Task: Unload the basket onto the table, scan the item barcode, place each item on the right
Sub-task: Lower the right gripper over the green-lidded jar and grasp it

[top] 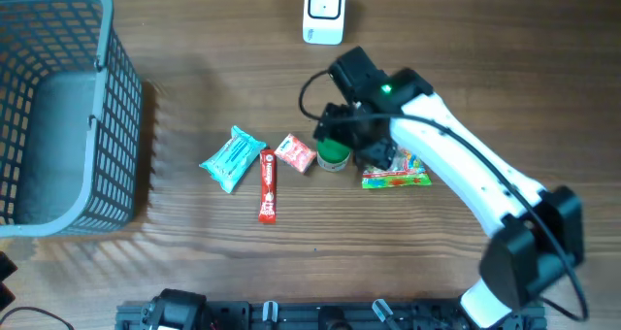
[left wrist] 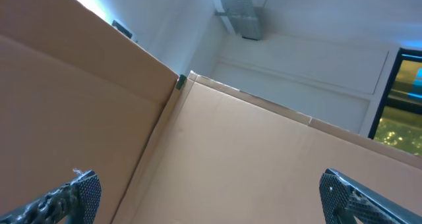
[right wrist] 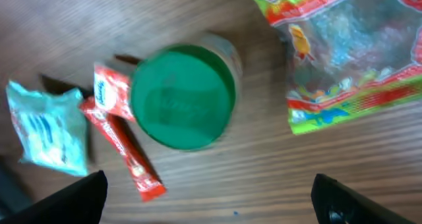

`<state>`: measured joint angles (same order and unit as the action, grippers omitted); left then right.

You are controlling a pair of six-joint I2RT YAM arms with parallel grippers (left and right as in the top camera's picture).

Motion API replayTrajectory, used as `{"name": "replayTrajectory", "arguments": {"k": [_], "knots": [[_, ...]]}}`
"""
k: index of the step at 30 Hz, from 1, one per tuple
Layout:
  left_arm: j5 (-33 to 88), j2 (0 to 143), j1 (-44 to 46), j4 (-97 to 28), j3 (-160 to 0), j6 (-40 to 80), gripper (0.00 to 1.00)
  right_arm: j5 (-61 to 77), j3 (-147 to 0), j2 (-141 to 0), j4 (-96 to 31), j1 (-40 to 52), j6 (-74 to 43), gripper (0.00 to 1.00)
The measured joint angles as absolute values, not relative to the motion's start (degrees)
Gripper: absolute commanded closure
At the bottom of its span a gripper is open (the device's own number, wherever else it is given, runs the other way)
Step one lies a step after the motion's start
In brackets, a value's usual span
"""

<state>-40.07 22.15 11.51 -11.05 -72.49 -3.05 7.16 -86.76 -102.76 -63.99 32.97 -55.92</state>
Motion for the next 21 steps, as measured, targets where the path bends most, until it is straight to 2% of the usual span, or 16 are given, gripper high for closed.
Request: {"name": "replayTrajectory", "arguments": {"k": [4, 14, 21], "knots": [[-39.7, 22.2, 11.5, -11.1, -72.5, -2.9, 0.0, 7.0, -92.6, -105.9, -65.7, 33.0, -60.1, 0.0], [-38.4, 22.1, 11.1, -11.6, -72.5, -2.7, 0.0, 9.0, -93.2, -113.7, -66.7, 33.0, -67.1, 0.0], [-32.8, 18.2, 4.7, -14.2, -72.2, -1.7, 0.0, 9.4, -93.2, -117.4, -65.6, 33.0, -67.5, 0.0]]}}
